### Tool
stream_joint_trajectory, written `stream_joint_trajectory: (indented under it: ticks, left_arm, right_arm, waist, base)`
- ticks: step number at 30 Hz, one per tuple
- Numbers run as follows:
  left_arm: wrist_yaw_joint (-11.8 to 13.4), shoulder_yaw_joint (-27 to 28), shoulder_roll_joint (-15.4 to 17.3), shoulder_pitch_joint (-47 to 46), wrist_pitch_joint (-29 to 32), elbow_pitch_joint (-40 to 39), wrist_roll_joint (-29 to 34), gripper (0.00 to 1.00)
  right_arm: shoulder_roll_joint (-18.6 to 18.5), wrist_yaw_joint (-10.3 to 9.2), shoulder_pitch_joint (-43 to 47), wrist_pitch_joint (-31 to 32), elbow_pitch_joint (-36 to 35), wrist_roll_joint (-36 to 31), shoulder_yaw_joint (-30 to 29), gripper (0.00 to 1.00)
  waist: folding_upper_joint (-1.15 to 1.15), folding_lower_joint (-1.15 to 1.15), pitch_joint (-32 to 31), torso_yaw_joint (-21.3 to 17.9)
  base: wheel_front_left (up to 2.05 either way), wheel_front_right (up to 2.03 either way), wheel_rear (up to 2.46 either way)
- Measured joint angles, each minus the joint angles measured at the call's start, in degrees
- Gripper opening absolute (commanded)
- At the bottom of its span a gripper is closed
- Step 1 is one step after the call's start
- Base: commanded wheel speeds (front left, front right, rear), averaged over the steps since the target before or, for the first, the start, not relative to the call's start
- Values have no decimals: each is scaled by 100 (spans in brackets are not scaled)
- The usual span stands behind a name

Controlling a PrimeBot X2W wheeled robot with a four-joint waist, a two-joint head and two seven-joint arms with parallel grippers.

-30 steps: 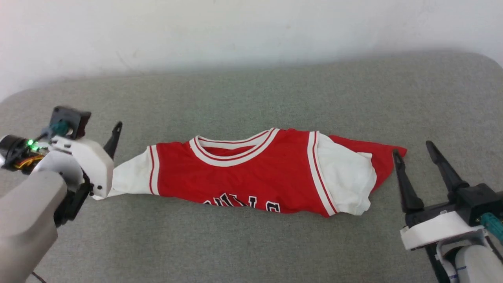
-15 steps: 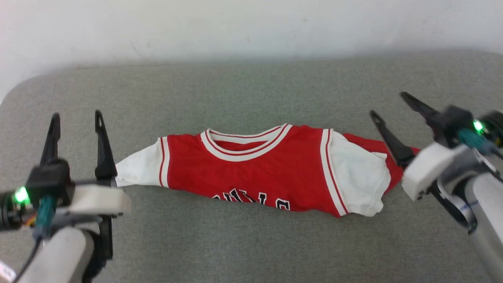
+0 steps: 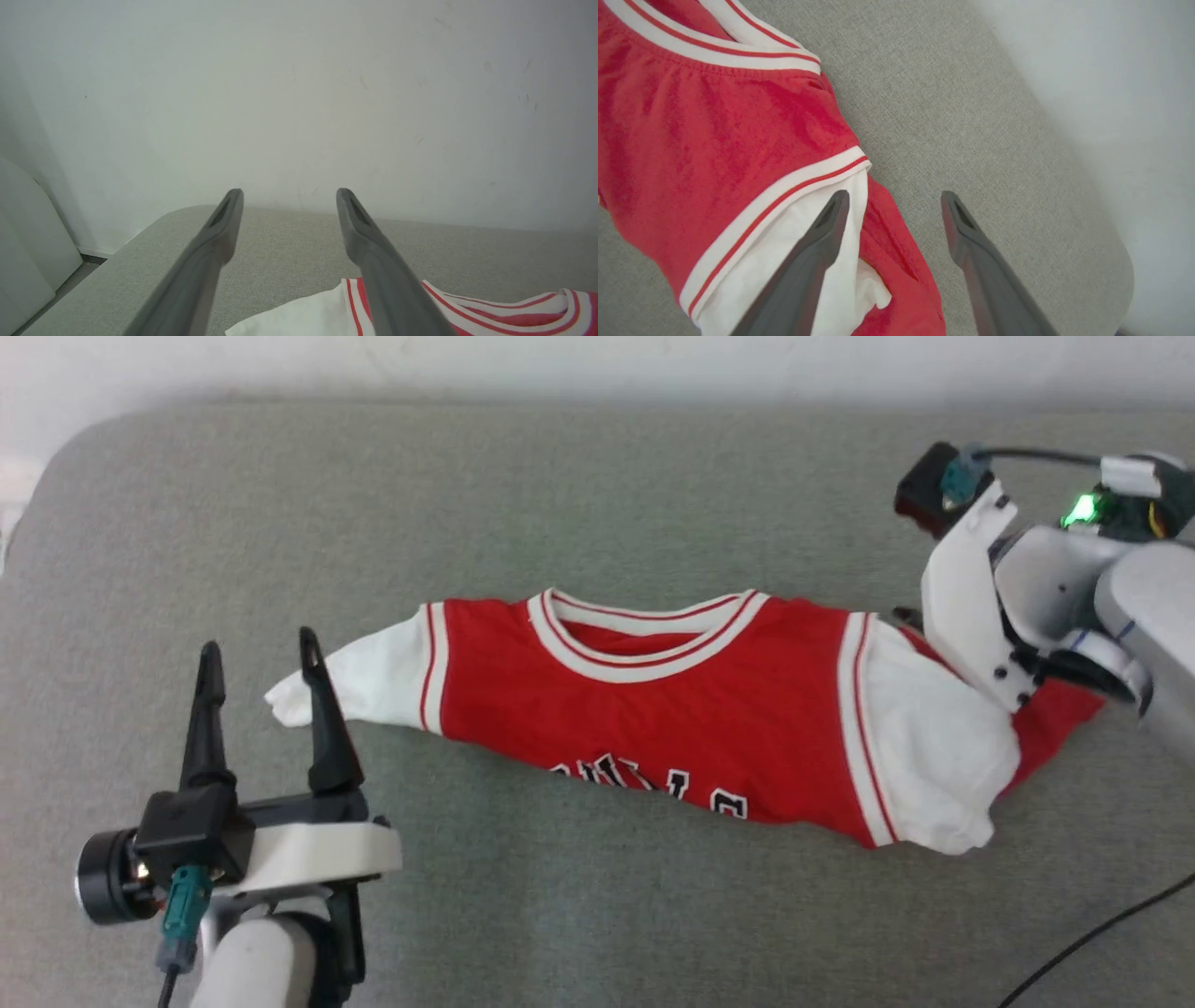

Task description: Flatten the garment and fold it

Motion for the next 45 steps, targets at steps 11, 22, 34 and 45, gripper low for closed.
stream_joint_trajectory:
  ticks: [11,22,34,45]
  left_arm:
    - [-904,565,-856,-358,0,143,476,100]
    - [-1213,931,-1002,-326,0,328,750,100]
    - [-1229,1078,-1033,139,-1,258,816,100]
    - [-1272,814,-1036,-158,-1,190,749,100]
  right_arm:
    - [141,-1,-541,-45,1002,392,1120,100]
    - [-69,-8,-460,-1717,727,476,1279,0]
    - [-1467,1,-387,-2681,-483,653,713,0]
    - [-1599,1,-1029,-1526,480,369,130,0]
  waist:
    - [0,0,711,614]
    - [0,1,792,733]
    - [0,-2,269,207]
    - [0,-1,546,91]
  base:
    - [0,0,0]
    - [0,0,0]
    - [0,0,0]
    - [0,0,0]
